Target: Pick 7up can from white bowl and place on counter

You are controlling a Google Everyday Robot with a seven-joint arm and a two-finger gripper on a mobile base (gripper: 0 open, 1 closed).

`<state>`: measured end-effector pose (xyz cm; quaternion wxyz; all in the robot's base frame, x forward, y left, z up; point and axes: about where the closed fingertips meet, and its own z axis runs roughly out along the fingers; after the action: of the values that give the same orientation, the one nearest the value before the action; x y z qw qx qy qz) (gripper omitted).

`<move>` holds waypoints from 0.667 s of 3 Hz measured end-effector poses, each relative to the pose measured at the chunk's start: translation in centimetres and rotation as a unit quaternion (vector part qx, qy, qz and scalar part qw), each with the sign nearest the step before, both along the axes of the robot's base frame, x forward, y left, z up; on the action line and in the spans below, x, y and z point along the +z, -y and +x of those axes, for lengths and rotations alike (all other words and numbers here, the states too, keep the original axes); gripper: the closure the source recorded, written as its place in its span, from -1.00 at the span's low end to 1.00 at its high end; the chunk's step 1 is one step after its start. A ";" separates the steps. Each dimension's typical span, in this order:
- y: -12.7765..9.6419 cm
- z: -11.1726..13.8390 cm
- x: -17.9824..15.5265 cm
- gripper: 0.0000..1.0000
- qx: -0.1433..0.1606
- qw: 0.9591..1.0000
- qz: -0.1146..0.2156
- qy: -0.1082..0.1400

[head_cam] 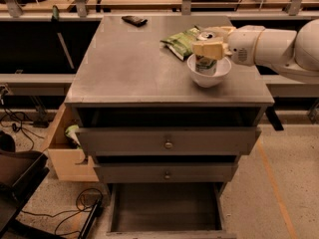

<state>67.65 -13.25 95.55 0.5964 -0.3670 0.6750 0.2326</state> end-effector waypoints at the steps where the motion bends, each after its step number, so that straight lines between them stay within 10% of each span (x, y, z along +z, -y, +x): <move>1: -3.5 -1.1 4.6 1.00 0.031 0.998 -0.028 0.038; 2: -8.6 -1.6 8.3 1.00 0.057 0.996 -0.038 0.063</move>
Offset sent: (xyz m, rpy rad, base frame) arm -0.0180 0.1426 0.1252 -0.0957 -0.1832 0.1608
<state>66.10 -4.67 103.82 0.6089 -0.4408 0.6228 0.2168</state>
